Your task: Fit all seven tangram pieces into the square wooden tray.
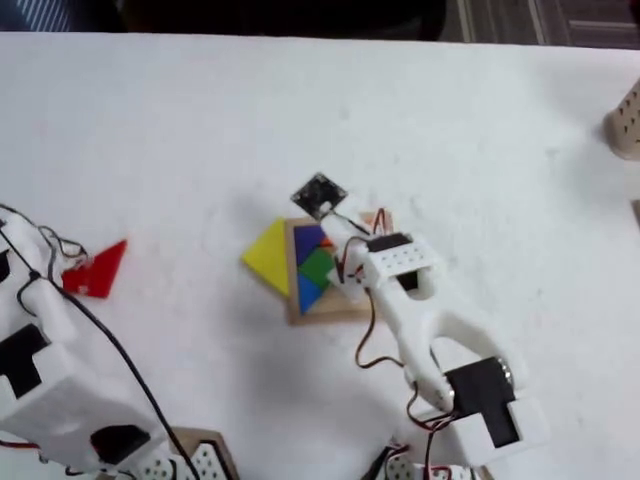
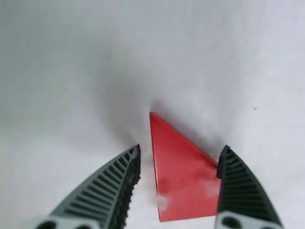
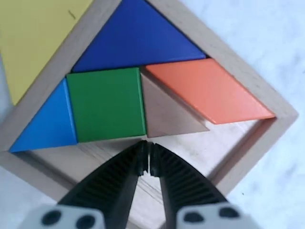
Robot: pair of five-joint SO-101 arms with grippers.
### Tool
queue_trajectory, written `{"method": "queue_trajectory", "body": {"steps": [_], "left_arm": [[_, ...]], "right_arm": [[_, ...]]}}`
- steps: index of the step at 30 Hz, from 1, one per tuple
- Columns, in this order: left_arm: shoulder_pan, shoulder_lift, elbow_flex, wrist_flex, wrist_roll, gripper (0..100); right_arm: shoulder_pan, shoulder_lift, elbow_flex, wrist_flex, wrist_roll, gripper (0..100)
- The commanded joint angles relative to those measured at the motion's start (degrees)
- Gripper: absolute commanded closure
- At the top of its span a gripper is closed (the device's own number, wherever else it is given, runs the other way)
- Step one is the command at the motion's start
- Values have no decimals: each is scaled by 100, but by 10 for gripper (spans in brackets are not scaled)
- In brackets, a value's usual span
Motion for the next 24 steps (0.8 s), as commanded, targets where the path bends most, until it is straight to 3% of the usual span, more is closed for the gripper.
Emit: {"method": "queue_trajectory", "body": {"steps": [1, 5, 12, 24], "left_arm": [[180, 356, -264, -281, -62, 740], [356, 998, -976, -229, -62, 740], [901, 1508, -2462, 897, -44, 740], [1921, 1903, -3516, 985, -70, 740]], "right_arm": [[-136, -4, -149, 119, 141, 981], [-136, -4, -149, 119, 149, 981], [-136, -4, -149, 119, 149, 981], [-136, -4, -149, 119, 176, 981]]}}
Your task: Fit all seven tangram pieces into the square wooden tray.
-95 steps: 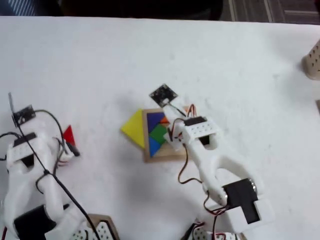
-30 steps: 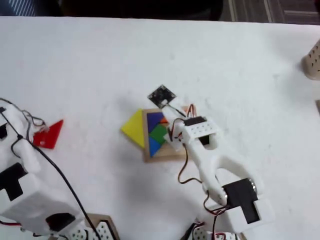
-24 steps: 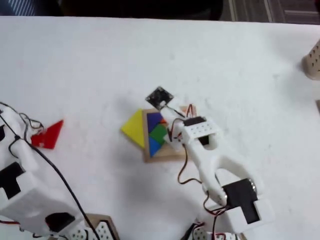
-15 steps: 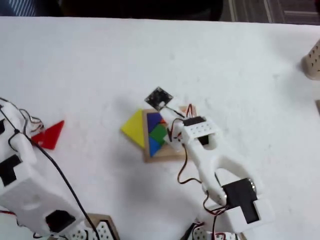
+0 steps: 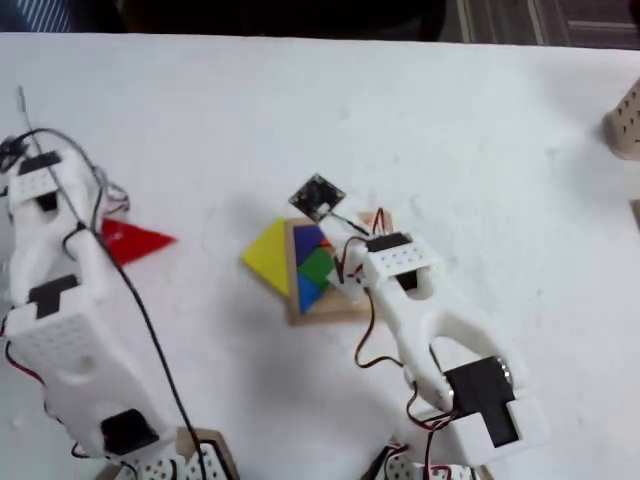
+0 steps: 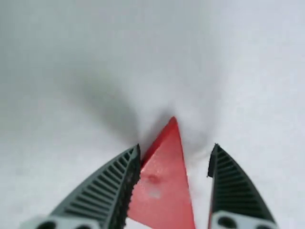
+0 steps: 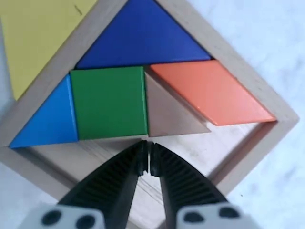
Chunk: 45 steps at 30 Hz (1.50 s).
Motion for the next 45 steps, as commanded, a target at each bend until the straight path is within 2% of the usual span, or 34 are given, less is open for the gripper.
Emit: {"method": "queue_trajectory", "body": {"steps": [1, 5, 11, 15, 17, 19, 23, 30, 33, 40, 45], "left_arm": [[497, -4, -580, 35, -62, 740], [752, -4, -712, 35, -105, 740], [1095, -57, -791, 193, -598, 760], [1059, -57, -1037, 554, -712, 772], [936, -48, -1029, 598, -1213, 754], [708, -4, -1011, 607, -1547, 708], [514, -4, -686, 571, -1451, 618], [541, 22, -229, 431, -1530, 631], [549, 22, -26, 167, -1925, 631], [804, 31, 114, 158, -2022, 631], [892, 488, -387, 765, -2444, 627]], "right_arm": [[-127, -4, -149, 101, 79, 981], [-127, -4, -149, 101, 79, 981], [-127, -4, -149, 101, 79, 981], [-127, -4, -149, 101, 88, 981], [-127, -4, -149, 101, 88, 981], [-127, -4, -149, 101, 88, 981], [-127, -4, -149, 101, 88, 981], [-127, -4, -149, 92, 88, 981], [-127, -4, -149, 92, 88, 981], [-127, -4, -149, 101, 88, 981], [-127, -4, -141, 101, 88, 981]]}}
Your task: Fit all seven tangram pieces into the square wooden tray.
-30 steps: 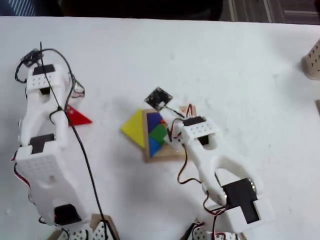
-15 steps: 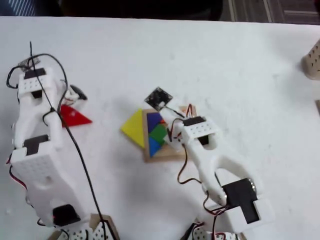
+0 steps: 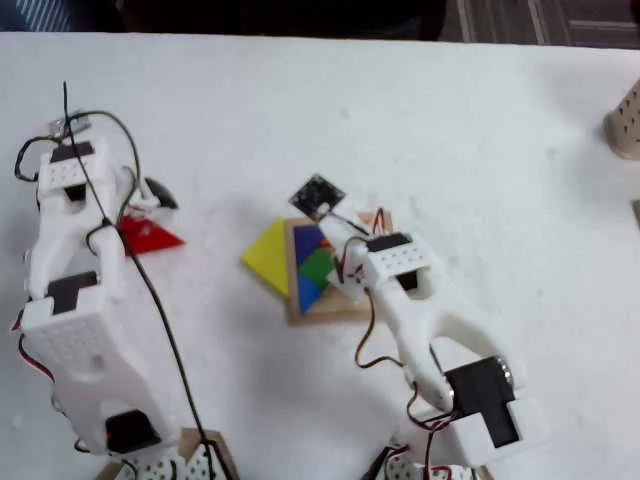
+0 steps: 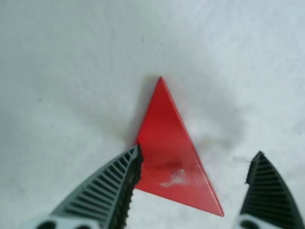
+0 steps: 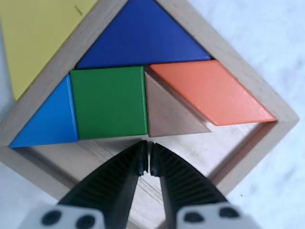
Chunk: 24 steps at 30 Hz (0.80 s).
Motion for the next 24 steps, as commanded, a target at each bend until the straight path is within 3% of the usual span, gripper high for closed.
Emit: {"method": "queue_trajectory", "body": {"steps": [1, 8, 16, 20, 24], "left_arm": [[224, 541, -554, 563, -264, 627], [242, 1191, -1442, 1415, -633, 627], [251, 1244, -1459, 1451, -941, 635], [356, 1253, -1459, 1442, -1108, 726], [514, 1297, -1451, 1600, -1582, 755]], "right_arm": [[-127, -4, -132, 101, 88, 981], [-127, -4, -132, 101, 88, 981], [-127, -4, -132, 101, 88, 981], [-127, -4, -132, 101, 88, 981], [-127, -4, -141, 101, 88, 981]]}}
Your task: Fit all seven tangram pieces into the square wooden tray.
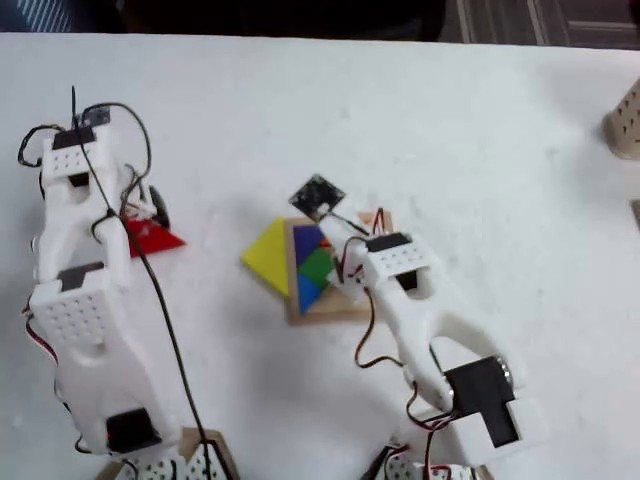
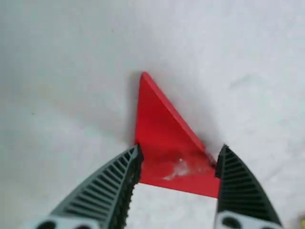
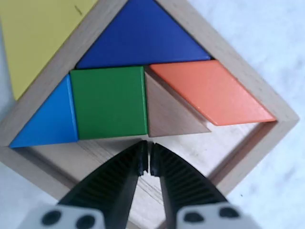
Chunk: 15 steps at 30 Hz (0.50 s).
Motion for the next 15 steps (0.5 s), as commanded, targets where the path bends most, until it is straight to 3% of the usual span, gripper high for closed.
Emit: {"method": "queue_trajectory", "body": {"steps": [1, 8, 15], "left_arm": [[462, 303, 44, 246, -343, 760], [470, 312, 53, 273, -369, 857], [470, 365, 44, 281, -352, 866]], "right_arm": [[-127, -4, -141, 101, 88, 981], [-127, -4, -141, 92, 88, 981], [-119, -4, -141, 92, 88, 981]]}}
